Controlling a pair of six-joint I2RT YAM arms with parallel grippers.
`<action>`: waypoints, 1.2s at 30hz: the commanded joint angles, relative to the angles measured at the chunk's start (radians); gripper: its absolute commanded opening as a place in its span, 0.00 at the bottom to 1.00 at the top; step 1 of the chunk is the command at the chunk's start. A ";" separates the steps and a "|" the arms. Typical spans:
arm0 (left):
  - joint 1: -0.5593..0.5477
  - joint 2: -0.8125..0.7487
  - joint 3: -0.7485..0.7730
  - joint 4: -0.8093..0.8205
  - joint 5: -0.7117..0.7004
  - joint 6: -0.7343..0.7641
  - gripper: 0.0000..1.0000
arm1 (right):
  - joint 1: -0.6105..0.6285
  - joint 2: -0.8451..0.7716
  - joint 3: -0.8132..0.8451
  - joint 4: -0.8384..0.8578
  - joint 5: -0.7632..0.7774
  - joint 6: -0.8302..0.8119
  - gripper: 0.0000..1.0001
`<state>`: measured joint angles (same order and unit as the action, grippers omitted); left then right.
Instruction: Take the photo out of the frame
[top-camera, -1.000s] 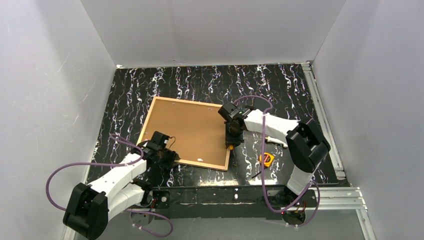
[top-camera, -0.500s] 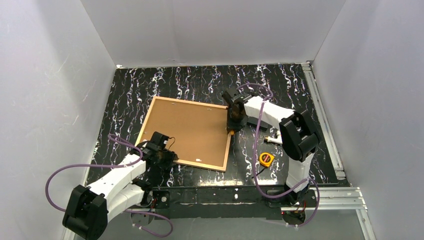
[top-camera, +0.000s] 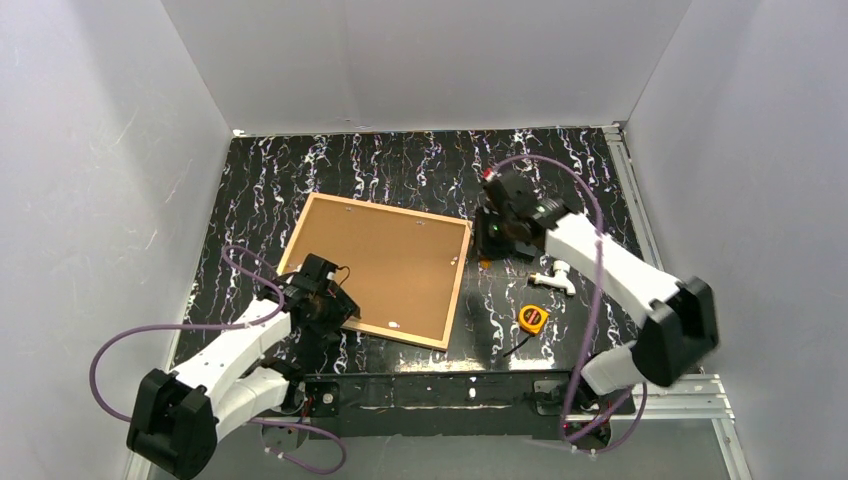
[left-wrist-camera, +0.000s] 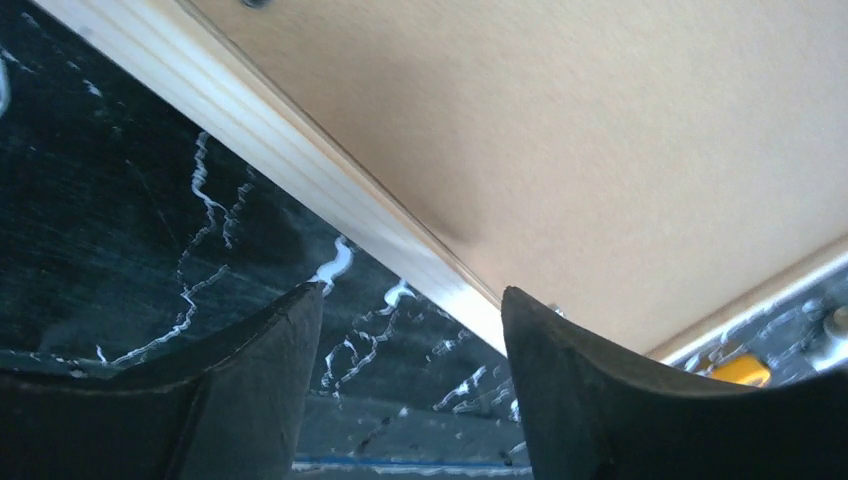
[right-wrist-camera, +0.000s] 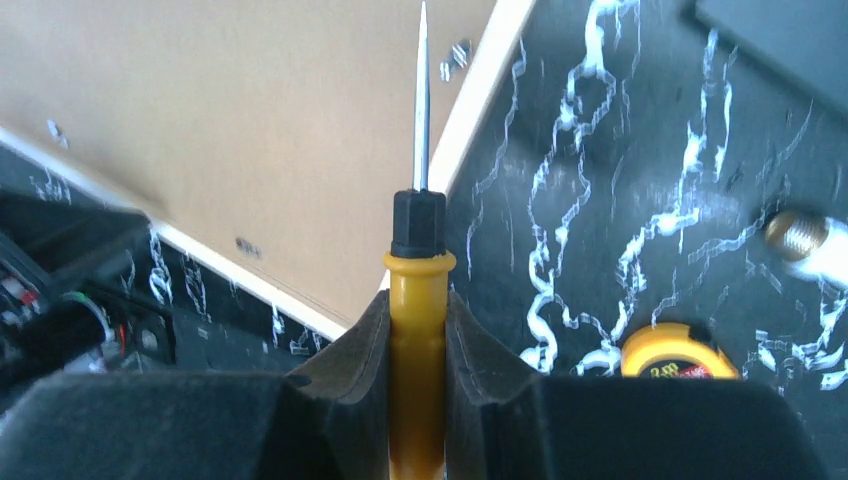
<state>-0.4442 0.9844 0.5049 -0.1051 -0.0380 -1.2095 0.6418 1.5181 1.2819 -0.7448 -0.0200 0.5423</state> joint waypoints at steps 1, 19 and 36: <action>-0.001 -0.034 0.079 -0.162 0.134 0.211 0.71 | 0.005 -0.165 -0.223 0.034 -0.087 0.003 0.01; -0.338 0.415 0.369 -0.016 0.407 0.547 0.76 | 0.003 -0.610 -0.483 0.047 -0.073 0.025 0.01; -0.580 0.858 0.754 -0.147 0.133 0.486 0.60 | -0.003 -0.955 -0.554 -0.047 -0.012 0.092 0.01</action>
<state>-0.9970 1.7741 1.1938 -0.1028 0.1570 -0.7063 0.6415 0.5850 0.7174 -0.7731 -0.0544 0.6140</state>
